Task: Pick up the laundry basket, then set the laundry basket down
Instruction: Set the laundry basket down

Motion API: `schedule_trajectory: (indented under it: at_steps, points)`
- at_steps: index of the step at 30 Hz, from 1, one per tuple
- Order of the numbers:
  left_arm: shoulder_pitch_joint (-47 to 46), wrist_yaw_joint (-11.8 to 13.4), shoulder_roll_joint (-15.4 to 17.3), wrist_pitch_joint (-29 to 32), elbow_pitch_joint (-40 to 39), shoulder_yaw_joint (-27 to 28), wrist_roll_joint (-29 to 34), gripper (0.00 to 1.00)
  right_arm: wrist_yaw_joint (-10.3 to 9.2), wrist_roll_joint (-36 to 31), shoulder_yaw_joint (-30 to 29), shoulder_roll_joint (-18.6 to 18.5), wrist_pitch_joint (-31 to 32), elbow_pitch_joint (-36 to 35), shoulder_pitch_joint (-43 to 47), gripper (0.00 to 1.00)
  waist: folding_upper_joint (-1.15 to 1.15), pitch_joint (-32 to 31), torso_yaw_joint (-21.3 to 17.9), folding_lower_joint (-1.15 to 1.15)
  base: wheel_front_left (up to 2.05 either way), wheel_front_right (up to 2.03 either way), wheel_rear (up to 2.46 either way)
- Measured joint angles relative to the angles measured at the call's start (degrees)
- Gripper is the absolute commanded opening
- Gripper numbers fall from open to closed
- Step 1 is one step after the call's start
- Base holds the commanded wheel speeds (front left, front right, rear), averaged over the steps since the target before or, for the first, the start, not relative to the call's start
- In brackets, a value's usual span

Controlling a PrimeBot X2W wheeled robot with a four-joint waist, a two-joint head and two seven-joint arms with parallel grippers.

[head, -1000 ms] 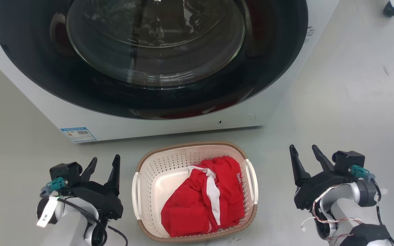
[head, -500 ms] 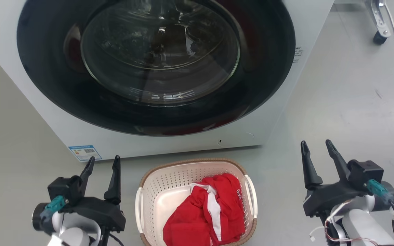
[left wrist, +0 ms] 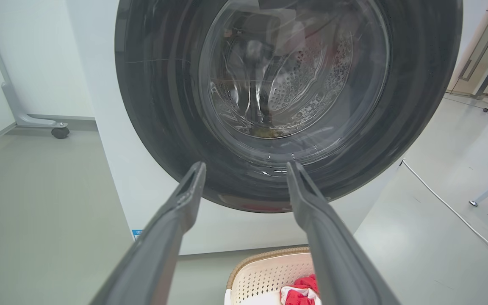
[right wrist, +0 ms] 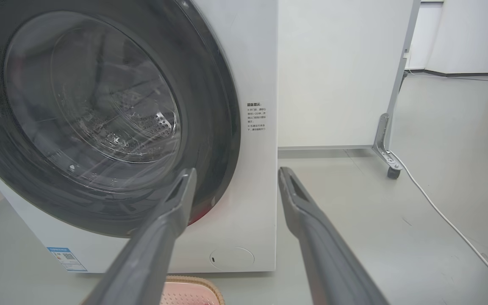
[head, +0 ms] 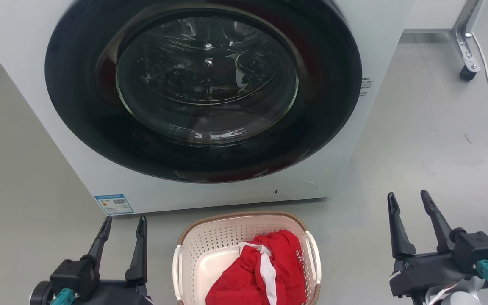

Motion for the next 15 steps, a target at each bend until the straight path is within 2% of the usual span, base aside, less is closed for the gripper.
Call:
schedule_trajectory:
  at_steps: [15]
  points:
    - [5.12,1.04,0.1,-0.15,-5.1,2.38,1.1,1.0,-0.51,-2.57,-3.43,-0.02,-0.25,-6.89,6.03,1.0,0.01,-0.65,-0.04,0.0,0.0,0.0,0.0]
